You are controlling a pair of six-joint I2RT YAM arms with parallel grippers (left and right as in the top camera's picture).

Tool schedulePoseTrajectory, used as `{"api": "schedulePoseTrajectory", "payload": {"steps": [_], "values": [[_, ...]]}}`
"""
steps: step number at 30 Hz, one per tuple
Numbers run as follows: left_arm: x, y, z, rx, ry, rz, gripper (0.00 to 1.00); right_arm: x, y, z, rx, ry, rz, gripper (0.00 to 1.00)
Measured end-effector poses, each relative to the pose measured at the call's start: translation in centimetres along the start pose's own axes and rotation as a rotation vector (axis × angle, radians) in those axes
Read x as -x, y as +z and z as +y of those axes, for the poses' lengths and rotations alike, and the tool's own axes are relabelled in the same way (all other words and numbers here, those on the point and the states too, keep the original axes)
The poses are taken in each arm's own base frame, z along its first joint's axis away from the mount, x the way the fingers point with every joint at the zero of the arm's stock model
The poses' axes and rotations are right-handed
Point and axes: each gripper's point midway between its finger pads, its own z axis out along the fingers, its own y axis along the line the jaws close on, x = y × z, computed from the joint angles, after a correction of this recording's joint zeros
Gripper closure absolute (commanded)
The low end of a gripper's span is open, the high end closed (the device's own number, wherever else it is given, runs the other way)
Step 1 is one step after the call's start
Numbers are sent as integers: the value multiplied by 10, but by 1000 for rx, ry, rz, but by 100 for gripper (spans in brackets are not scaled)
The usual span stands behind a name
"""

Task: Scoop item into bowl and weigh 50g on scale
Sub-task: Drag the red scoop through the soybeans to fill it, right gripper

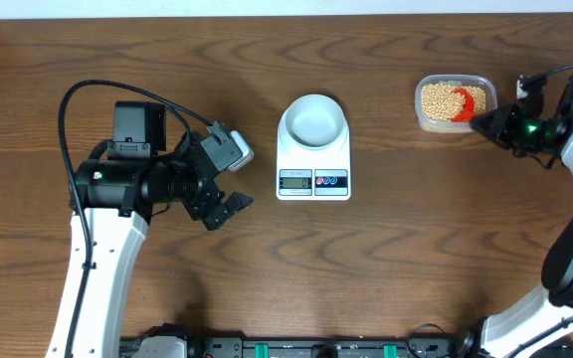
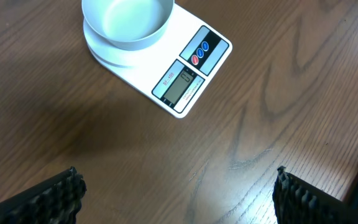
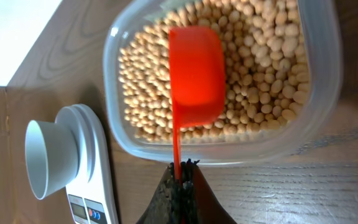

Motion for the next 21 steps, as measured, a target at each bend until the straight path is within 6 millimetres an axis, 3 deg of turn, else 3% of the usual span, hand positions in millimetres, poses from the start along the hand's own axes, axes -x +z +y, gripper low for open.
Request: {"api": "schedulePoseTrajectory", "payload": {"steps": [5, 21], "values": [[0, 0, 0, 0, 0, 0, 1, -7, 14, -3, 70, 29, 38, 99], [0, 0, 0, 0, 0, 0, 1, -7, 10, -6, 149, 77, 40, 99]]}}
